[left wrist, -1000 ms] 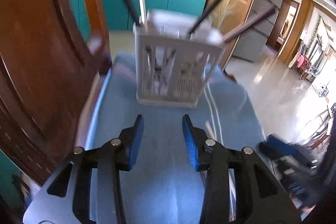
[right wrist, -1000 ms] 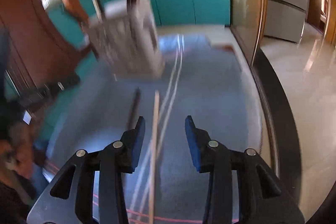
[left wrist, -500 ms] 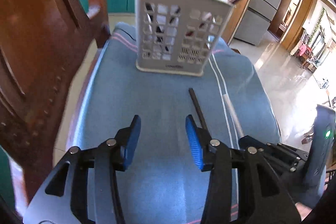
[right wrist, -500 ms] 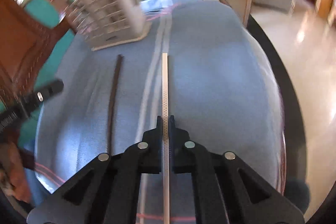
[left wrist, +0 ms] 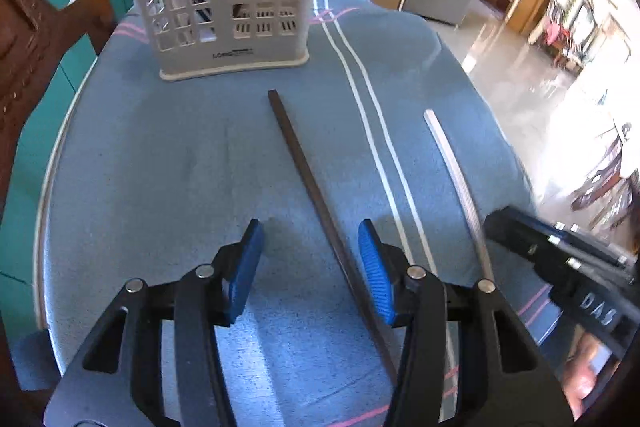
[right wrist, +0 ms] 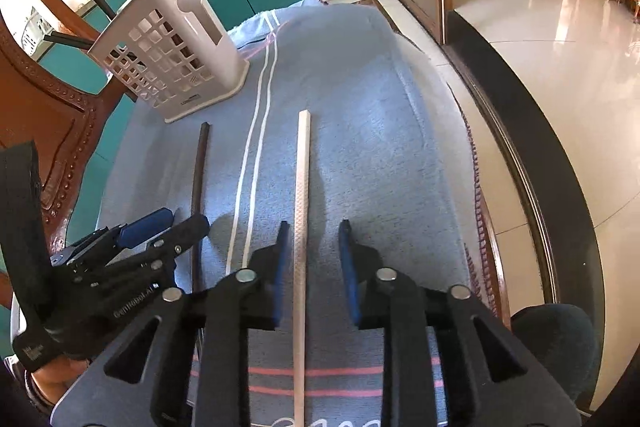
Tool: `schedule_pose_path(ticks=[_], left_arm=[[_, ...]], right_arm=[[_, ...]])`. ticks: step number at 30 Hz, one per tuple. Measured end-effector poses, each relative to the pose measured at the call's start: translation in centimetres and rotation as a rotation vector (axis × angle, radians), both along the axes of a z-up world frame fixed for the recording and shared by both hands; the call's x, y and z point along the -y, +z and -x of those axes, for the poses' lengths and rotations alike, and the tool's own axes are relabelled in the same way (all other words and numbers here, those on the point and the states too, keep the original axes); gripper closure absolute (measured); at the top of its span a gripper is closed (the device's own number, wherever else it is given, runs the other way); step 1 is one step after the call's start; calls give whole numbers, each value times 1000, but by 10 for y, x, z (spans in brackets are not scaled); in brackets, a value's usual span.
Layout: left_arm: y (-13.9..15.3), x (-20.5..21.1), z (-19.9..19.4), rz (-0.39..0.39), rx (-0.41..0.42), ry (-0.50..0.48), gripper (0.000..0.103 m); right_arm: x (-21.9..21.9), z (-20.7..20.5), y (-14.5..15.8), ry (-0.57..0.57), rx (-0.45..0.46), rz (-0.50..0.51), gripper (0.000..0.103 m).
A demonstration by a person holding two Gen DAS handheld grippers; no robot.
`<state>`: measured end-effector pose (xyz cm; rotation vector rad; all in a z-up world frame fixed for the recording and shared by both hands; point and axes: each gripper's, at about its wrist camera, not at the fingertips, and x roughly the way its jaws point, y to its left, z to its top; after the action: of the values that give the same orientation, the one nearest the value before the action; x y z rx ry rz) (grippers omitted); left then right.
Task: Organize utensils
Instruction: 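Move both open tools back down to the last two chopsticks, then grasp a light wooden chopstick with the right tool while the left tool grasps a dark brown chopstick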
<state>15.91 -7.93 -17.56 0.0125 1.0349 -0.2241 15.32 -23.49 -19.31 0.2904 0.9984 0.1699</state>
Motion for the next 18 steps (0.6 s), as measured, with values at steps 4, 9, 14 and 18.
schedule_pose_path(ticks=[4,9,14,18], left_arm=[[0,-2,4,-30,13,-18,66],[3,-9,10,-41,13,-48,82],[5,-27,21,-31,4,-42,83],[7,-42,30,-34,-4,-24,83]], right_arm=[[-3,-2,-4,3,-7,8,73],[-10,-3,-6,15,-9,25,67],[-19,-4,-7,33,-5,79,65],[-28,-7,-7,41,11,151,65]])
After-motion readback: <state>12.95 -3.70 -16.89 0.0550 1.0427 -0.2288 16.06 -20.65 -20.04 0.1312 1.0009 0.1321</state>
